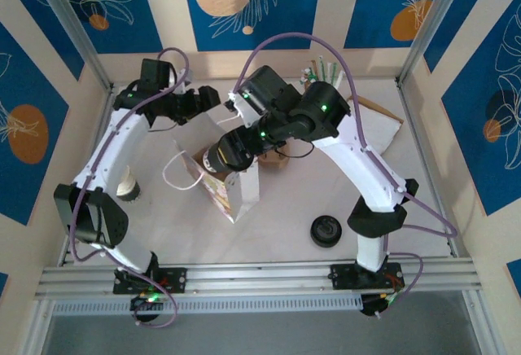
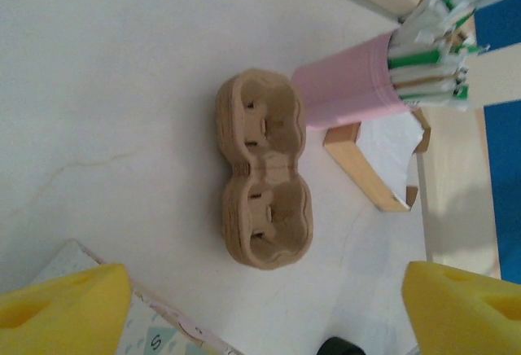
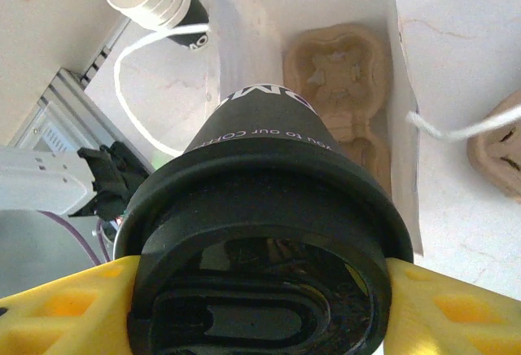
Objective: Pack the takeout coffee
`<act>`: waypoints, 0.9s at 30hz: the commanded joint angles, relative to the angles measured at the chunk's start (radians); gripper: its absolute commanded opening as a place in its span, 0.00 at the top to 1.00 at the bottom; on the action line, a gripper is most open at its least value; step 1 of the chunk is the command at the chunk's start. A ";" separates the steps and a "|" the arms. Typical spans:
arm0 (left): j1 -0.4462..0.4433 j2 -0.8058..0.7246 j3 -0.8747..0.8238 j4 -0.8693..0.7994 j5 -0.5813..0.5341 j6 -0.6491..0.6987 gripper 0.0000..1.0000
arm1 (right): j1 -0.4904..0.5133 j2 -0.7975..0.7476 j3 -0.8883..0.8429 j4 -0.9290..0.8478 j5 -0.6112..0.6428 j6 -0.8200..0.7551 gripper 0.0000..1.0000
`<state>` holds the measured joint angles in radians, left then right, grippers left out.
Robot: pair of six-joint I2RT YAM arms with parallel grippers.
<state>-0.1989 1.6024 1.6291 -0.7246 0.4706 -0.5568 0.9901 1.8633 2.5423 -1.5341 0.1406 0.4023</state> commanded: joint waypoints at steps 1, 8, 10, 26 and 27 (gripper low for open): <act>0.065 -0.040 0.040 -0.055 -0.022 0.024 0.08 | 0.016 0.024 0.033 -0.054 -0.014 0.020 0.40; 0.213 -0.254 -0.091 -0.114 -0.119 -0.017 0.03 | 0.012 0.056 0.100 -0.130 0.007 0.052 0.40; 0.242 -0.336 -0.166 -0.148 -0.179 -0.023 0.07 | 0.013 0.055 0.100 -0.140 0.008 0.059 0.40; 0.274 -0.484 -0.486 -0.189 -0.188 -0.022 0.78 | 0.015 0.052 0.104 -0.195 0.010 0.100 0.41; 0.265 -0.475 -0.491 -0.172 -0.176 -0.029 0.78 | 0.016 0.052 0.104 -0.198 0.007 0.102 0.41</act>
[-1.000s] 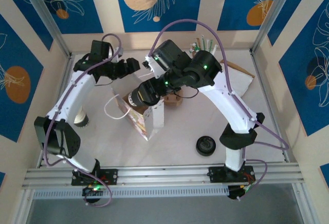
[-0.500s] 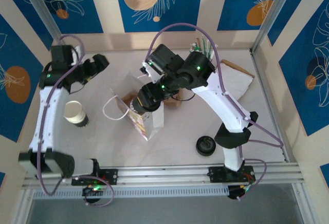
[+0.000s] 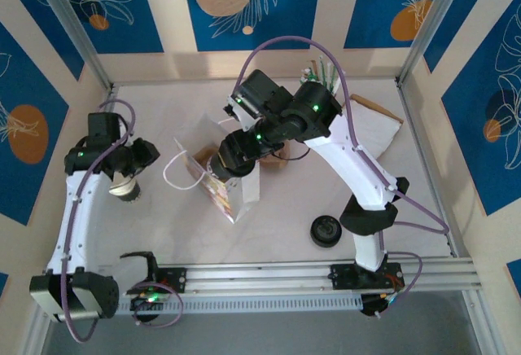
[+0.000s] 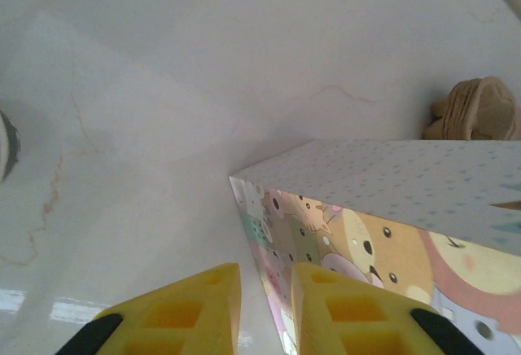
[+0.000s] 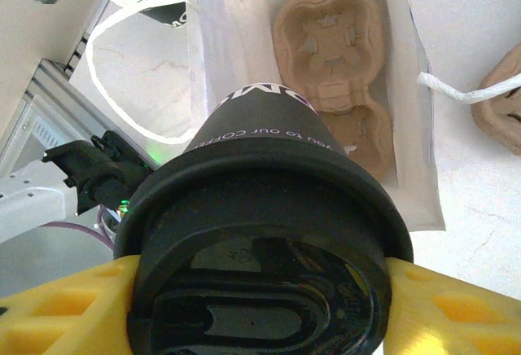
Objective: Pack the takeout coffee
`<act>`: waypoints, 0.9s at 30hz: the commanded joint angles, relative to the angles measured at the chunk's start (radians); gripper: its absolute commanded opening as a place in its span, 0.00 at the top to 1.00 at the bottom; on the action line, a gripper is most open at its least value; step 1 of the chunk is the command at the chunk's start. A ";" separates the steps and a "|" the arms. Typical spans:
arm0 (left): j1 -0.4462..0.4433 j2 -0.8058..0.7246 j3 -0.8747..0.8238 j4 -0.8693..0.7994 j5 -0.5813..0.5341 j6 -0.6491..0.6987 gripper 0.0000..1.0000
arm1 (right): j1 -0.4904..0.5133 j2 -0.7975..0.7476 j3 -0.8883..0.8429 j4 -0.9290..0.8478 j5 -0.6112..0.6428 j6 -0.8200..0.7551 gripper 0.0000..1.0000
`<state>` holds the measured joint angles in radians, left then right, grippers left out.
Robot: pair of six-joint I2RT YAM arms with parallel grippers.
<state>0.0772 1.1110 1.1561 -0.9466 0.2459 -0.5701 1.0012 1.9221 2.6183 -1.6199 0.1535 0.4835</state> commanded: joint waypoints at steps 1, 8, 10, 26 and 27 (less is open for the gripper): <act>-0.029 0.026 -0.024 0.064 0.051 -0.024 0.79 | 0.005 -0.006 0.028 -0.113 -0.009 0.022 0.41; -0.147 0.110 -0.017 0.136 0.019 -0.064 0.79 | 0.026 -0.002 0.027 -0.117 -0.035 0.032 0.41; -0.163 0.137 0.003 0.148 0.013 -0.065 0.79 | 0.035 -0.002 0.026 -0.120 -0.039 0.036 0.41; -0.284 0.274 0.124 0.201 0.010 -0.078 0.80 | 0.036 -0.030 -0.034 -0.155 -0.053 0.081 0.42; -0.285 0.272 0.118 0.203 0.017 -0.079 0.80 | 0.026 -0.036 -0.045 -0.155 -0.056 0.087 0.42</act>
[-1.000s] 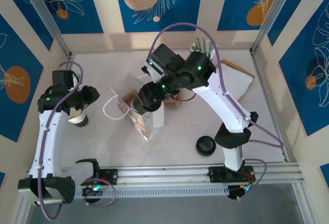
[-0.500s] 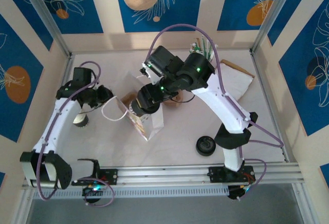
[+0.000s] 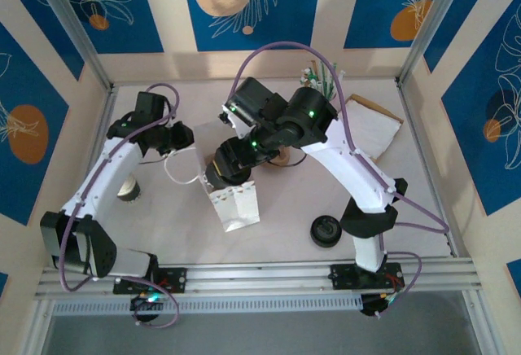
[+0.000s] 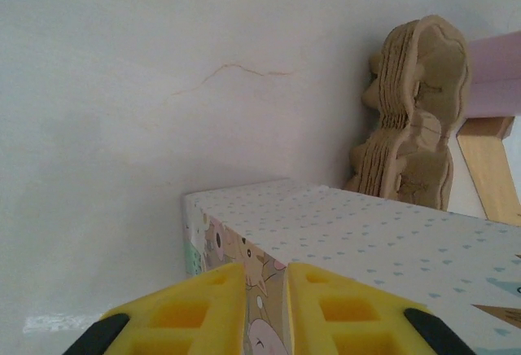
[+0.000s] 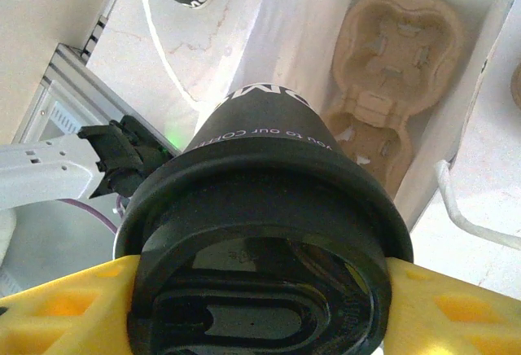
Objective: Pack the takeout coffee
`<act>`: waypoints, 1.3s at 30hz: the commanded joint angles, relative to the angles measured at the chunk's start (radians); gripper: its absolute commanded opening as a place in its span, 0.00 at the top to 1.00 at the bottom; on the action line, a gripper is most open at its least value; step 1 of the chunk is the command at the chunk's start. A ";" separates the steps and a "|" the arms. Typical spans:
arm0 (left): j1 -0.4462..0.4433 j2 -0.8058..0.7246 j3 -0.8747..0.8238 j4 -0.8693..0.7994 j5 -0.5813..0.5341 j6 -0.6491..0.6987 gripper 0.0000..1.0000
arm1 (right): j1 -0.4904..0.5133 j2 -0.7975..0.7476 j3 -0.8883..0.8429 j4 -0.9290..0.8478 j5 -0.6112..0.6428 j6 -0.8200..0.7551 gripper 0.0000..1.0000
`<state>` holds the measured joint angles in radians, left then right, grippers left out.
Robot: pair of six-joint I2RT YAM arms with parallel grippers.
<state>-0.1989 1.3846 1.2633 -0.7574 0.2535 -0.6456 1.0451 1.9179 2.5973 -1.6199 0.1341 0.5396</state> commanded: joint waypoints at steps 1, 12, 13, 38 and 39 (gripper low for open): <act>-0.009 -0.007 0.005 0.014 0.014 -0.003 0.80 | -0.026 -0.036 -0.029 -0.155 -0.042 0.033 0.42; 0.103 -0.066 0.025 -0.026 0.011 0.050 0.79 | -0.089 0.001 0.005 -0.155 -0.038 0.041 0.42; 0.116 -0.073 0.035 -0.028 0.015 0.055 0.79 | -0.091 0.005 0.005 -0.155 -0.035 0.042 0.42; 0.001 0.270 0.205 0.036 0.031 0.119 0.75 | -0.070 0.068 -0.042 -0.156 0.021 0.050 0.43; -0.008 0.264 0.196 0.040 0.033 0.116 0.75 | -0.070 0.068 -0.048 -0.156 0.021 0.049 0.43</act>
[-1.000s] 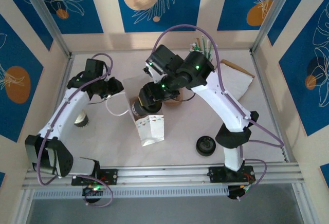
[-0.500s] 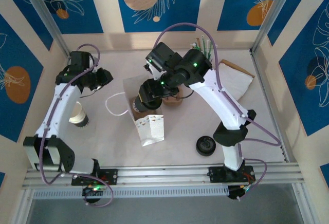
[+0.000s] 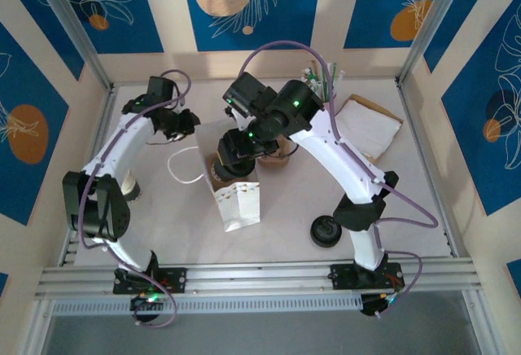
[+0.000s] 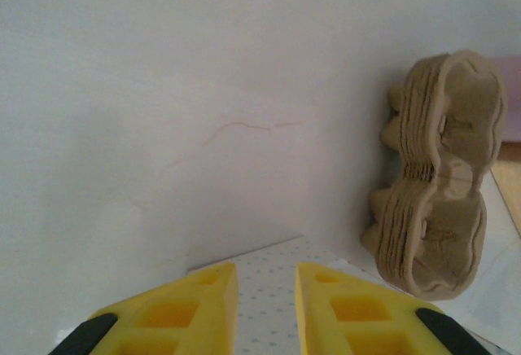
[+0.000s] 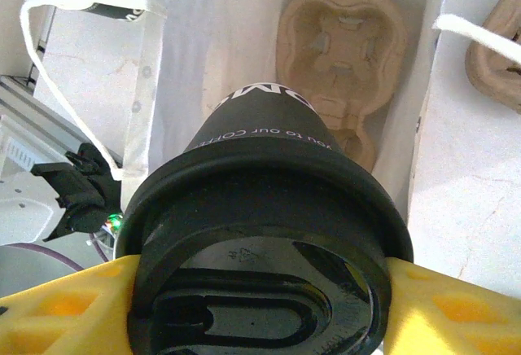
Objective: Pack the takeout coffee
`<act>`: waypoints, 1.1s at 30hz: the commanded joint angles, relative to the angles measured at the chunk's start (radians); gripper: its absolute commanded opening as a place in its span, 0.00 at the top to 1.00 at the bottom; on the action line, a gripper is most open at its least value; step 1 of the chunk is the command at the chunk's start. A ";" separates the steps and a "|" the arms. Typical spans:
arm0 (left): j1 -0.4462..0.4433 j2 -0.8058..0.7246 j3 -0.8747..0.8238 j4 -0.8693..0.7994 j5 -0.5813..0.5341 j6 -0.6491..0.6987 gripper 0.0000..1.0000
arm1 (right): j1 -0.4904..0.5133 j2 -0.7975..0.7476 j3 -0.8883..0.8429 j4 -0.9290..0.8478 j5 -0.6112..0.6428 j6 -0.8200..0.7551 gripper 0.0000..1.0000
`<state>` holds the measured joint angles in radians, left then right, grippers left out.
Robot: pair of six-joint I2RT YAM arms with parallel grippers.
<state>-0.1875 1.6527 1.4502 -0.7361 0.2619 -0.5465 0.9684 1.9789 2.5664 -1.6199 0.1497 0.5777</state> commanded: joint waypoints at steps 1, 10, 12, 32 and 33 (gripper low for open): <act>-0.028 -0.012 -0.002 0.024 0.025 0.014 0.75 | 0.007 0.007 -0.022 -0.157 0.004 0.010 0.43; -0.074 -0.063 -0.083 0.068 0.037 -0.019 0.76 | 0.008 0.011 -0.063 -0.156 -0.003 0.010 0.43; -0.085 -0.061 -0.086 0.075 0.037 -0.022 0.76 | 0.008 0.016 -0.067 -0.157 -0.006 0.011 0.43; -0.209 0.003 -0.063 0.143 0.054 -0.043 0.76 | 0.030 -0.012 -0.193 -0.157 0.002 0.019 0.43; -0.215 0.005 -0.061 0.146 0.055 -0.044 0.76 | 0.030 -0.015 -0.201 -0.157 0.004 0.019 0.44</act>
<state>-0.3813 1.6421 1.3705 -0.6109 0.2882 -0.5777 0.9932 1.9862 2.3882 -1.6203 0.1497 0.5785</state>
